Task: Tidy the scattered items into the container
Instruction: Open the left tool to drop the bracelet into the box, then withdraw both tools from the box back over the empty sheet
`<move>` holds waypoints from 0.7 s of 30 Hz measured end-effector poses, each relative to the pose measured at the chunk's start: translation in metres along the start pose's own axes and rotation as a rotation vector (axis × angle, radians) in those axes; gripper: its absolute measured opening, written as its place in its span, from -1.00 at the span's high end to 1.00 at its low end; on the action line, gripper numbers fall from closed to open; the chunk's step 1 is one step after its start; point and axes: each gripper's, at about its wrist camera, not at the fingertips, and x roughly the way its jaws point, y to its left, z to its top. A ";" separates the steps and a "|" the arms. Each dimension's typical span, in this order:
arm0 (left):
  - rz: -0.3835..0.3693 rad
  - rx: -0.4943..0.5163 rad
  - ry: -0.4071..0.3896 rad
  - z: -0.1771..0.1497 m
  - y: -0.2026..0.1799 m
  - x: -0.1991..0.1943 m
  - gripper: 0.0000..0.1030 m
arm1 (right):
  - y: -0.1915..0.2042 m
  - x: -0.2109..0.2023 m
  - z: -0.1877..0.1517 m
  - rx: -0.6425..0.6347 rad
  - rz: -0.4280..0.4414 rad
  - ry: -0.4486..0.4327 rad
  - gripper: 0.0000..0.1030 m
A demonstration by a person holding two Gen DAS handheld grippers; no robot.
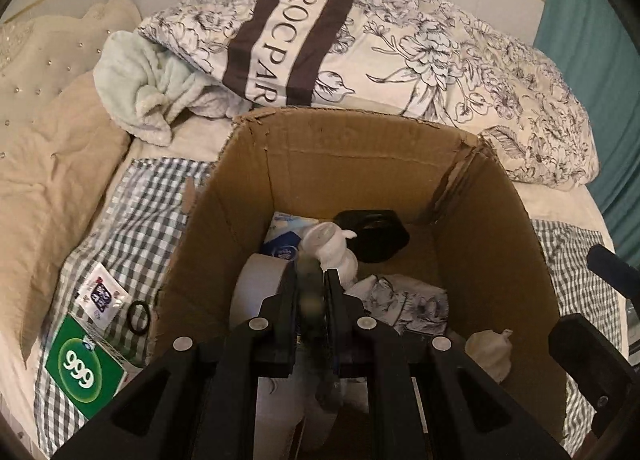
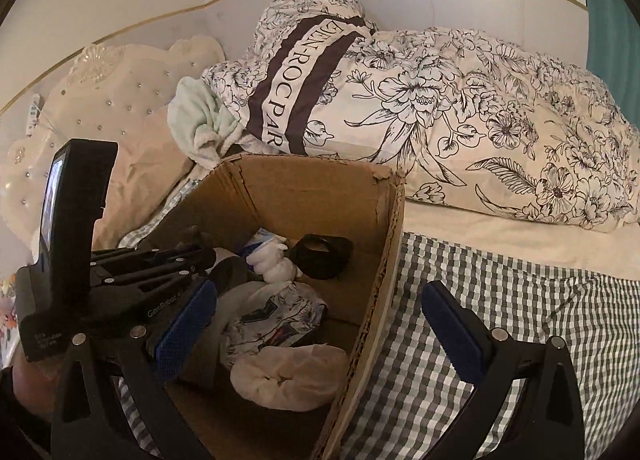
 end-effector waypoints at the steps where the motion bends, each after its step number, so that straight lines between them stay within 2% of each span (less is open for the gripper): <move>1: -0.001 -0.001 -0.002 0.000 0.000 -0.001 0.74 | 0.000 -0.001 0.000 -0.001 0.001 -0.003 -1.00; 3: -0.003 -0.005 -0.001 0.001 0.001 -0.003 0.61 | 0.000 -0.004 0.000 -0.001 -0.002 -0.009 -1.00; 4: 0.000 -0.007 0.002 0.002 0.001 -0.004 0.40 | 0.000 -0.005 0.001 0.000 -0.004 -0.012 -1.00; 6: -0.005 -0.010 -0.014 0.003 0.000 -0.012 0.27 | -0.001 -0.011 0.001 0.009 0.003 -0.022 -1.00; 8: -0.012 -0.012 -0.036 0.004 0.000 -0.022 -0.05 | -0.002 -0.018 0.000 0.018 0.014 -0.036 -1.00; 9: -0.013 -0.013 -0.047 0.005 -0.001 -0.027 -0.12 | -0.002 -0.023 0.001 0.019 0.009 -0.046 -1.00; 12: -0.015 -0.008 -0.080 0.007 -0.004 -0.047 -0.22 | -0.003 -0.038 0.003 0.028 0.003 -0.076 -1.00; 14: -0.009 -0.006 -0.101 0.008 -0.006 -0.060 -0.42 | -0.005 -0.050 0.004 0.039 0.008 -0.090 -1.00; 21: -0.027 -0.019 -0.181 0.009 -0.012 -0.110 -0.72 | -0.004 -0.093 0.000 0.040 -0.005 -0.134 -1.00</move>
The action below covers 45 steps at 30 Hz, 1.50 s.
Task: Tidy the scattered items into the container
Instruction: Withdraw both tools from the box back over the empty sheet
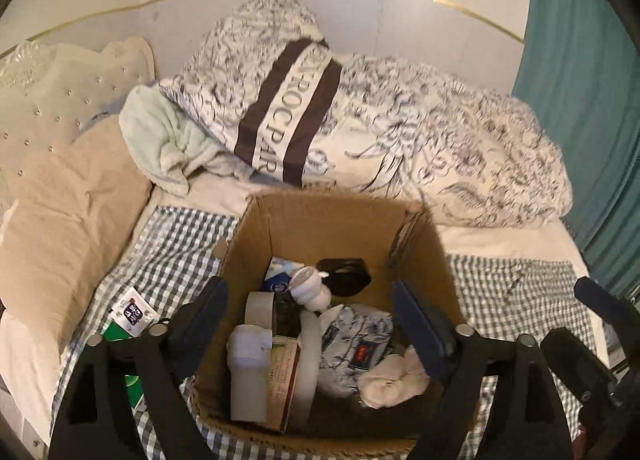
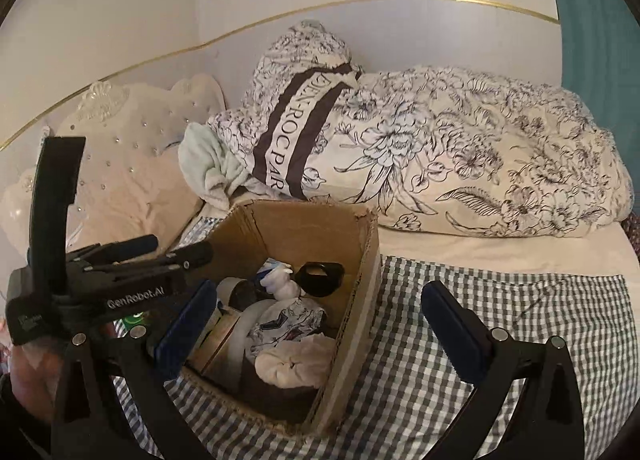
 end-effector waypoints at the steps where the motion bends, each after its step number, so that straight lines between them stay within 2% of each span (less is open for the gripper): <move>1: -0.001 0.001 -0.012 0.001 -0.002 -0.008 -0.77 | 0.001 -0.006 0.000 -0.003 -0.002 -0.007 -1.00; 5: 0.017 0.017 -0.072 0.003 -0.011 -0.038 -1.00 | 0.003 -0.040 0.005 -0.017 -0.008 -0.046 -1.00; 13: 0.012 0.026 -0.159 0.007 -0.027 -0.098 -1.00 | 0.002 -0.105 0.010 -0.020 -0.026 -0.121 -1.00; 24: -0.014 0.007 -0.251 -0.006 -0.044 -0.163 -1.00 | -0.003 -0.165 0.001 -0.046 -0.080 -0.156 -1.00; 35: -0.071 0.037 -0.286 -0.027 -0.101 -0.192 -1.00 | -0.038 -0.217 -0.019 -0.016 -0.152 -0.189 -1.00; 45: -0.114 0.137 -0.287 -0.056 -0.175 -0.198 -1.00 | -0.093 -0.260 -0.044 0.052 -0.245 -0.208 -1.00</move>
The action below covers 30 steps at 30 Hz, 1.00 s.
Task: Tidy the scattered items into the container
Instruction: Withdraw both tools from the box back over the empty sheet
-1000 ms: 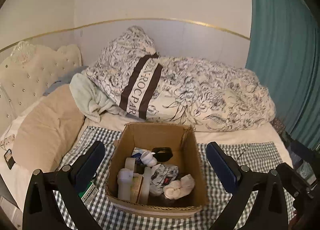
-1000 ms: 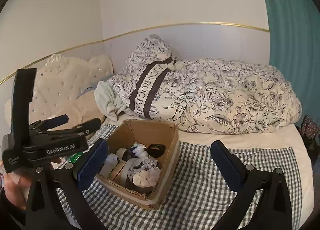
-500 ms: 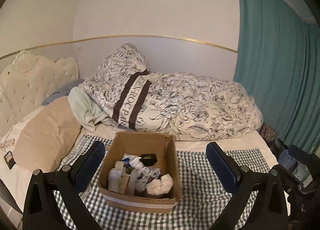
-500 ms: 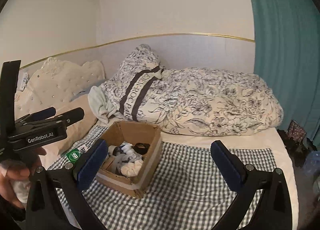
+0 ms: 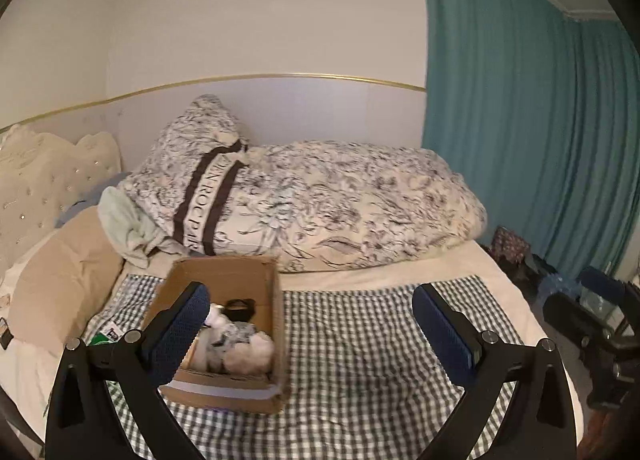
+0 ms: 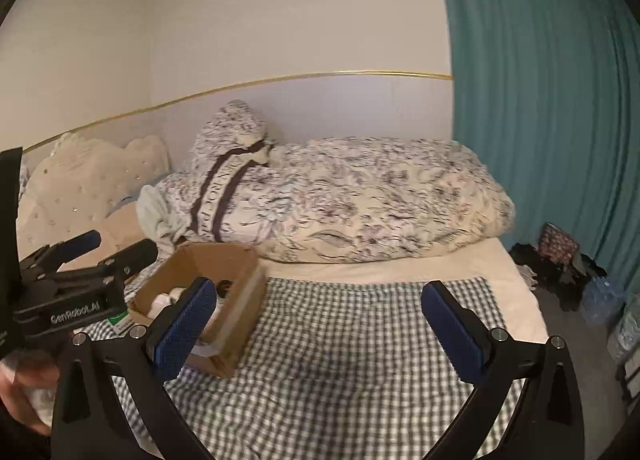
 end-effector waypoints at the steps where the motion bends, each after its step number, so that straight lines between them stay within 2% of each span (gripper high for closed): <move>1: -0.006 0.009 0.000 -0.002 -0.007 -0.001 -1.00 | -0.006 -0.001 -0.001 0.006 -0.006 0.000 -1.00; 7: -0.047 0.034 0.003 -0.010 -0.037 -0.004 -1.00 | -0.042 -0.017 -0.010 0.033 -0.057 0.000 -1.00; 14: -0.035 0.041 0.003 -0.018 -0.050 -0.004 -1.00 | -0.064 -0.021 -0.018 0.068 -0.082 0.004 -1.00; 30: -0.036 0.012 0.021 -0.023 -0.042 0.003 -1.00 | -0.065 -0.006 -0.030 0.054 -0.066 0.044 -1.00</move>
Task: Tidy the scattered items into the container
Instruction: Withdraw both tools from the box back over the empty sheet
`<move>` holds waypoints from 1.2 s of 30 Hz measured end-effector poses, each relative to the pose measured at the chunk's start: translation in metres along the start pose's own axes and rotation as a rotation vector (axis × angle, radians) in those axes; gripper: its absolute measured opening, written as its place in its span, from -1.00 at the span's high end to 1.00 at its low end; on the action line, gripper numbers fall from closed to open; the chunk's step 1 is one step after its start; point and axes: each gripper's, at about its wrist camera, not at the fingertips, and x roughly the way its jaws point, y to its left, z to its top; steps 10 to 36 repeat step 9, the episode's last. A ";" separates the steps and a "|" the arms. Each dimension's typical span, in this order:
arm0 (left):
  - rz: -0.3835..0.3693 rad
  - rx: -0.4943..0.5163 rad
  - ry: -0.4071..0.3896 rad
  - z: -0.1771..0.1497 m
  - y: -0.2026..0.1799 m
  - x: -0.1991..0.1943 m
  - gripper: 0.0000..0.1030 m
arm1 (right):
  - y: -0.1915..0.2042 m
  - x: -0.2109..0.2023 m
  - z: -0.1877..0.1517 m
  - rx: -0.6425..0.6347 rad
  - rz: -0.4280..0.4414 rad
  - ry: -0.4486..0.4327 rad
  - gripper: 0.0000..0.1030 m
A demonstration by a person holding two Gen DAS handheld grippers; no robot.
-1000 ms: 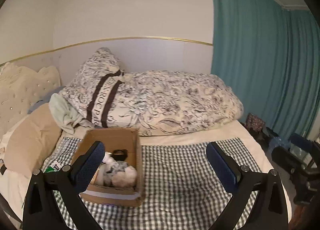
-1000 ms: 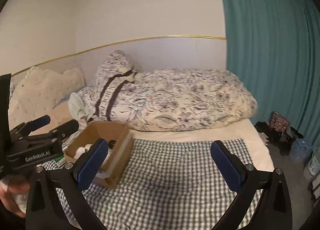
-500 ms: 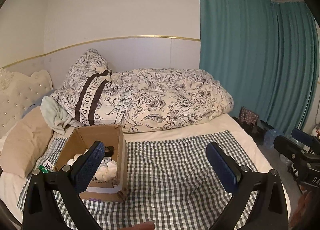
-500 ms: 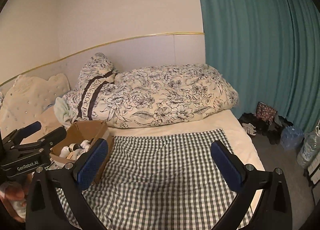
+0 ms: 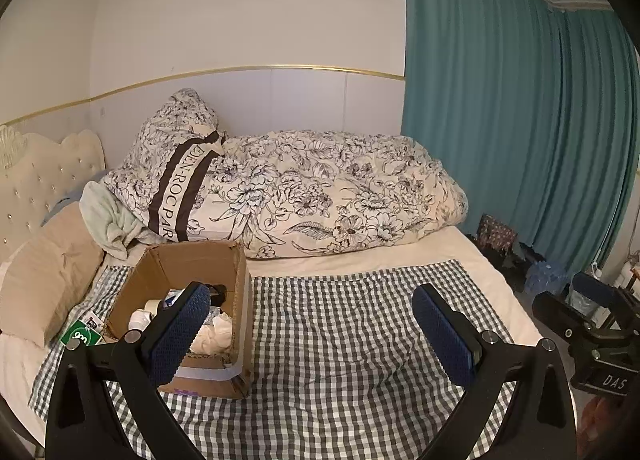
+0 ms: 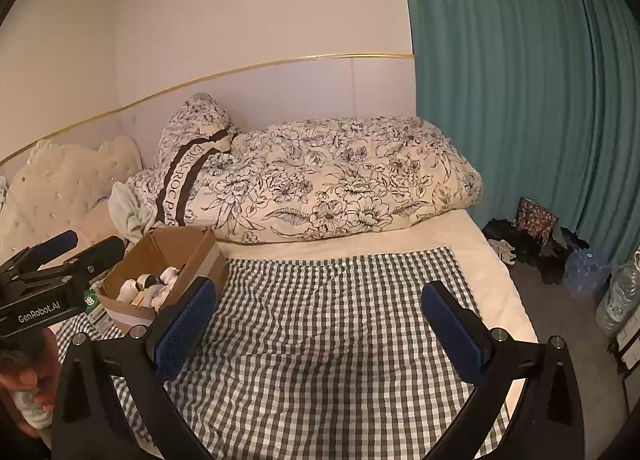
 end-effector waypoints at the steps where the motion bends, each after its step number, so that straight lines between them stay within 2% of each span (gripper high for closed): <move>1: 0.002 -0.002 -0.001 0.000 0.001 0.000 -1.00 | 0.000 0.001 -0.001 -0.001 0.000 0.003 -1.00; 36: 0.014 0.000 0.005 -0.002 0.003 0.005 -1.00 | 0.002 0.007 -0.006 0.008 0.000 0.015 -1.00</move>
